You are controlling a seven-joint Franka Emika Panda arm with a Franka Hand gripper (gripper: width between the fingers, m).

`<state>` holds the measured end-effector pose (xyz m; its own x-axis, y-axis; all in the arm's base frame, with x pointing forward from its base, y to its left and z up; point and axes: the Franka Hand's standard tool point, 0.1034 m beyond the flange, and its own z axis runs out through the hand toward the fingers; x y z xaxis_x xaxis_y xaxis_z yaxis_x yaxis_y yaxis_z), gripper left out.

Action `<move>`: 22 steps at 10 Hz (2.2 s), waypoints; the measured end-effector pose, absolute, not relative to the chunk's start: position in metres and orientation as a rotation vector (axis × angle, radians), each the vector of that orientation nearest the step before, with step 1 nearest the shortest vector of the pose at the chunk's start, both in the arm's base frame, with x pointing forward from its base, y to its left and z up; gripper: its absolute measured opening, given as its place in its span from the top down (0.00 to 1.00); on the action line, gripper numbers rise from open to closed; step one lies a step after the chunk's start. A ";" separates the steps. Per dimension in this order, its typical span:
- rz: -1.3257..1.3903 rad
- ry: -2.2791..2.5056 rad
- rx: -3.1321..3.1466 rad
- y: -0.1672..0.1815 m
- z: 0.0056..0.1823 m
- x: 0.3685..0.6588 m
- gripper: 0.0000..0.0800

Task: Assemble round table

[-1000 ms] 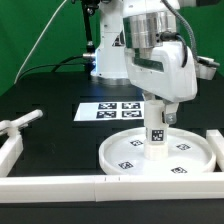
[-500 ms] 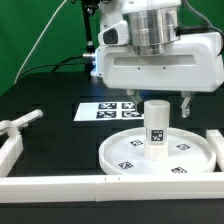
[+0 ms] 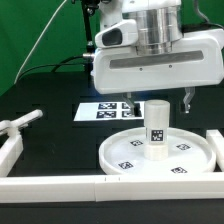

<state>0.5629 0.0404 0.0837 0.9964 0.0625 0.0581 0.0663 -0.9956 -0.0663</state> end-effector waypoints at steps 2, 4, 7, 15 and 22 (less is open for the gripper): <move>-0.094 -0.550 -3.064 0.043 0.082 0.563 0.19; -0.097 -0.721 -3.032 0.039 0.082 0.563 0.19; -0.103 -0.979 -2.984 0.030 0.083 0.565 0.19; -0.127 -0.205 -3.120 0.042 0.082 0.565 0.49; -0.155 1.182 -2.791 0.033 0.080 0.566 0.49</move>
Offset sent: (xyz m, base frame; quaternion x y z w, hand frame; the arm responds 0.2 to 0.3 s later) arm 0.0000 0.0000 0.0000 0.0000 0.0000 -0.1938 0.9810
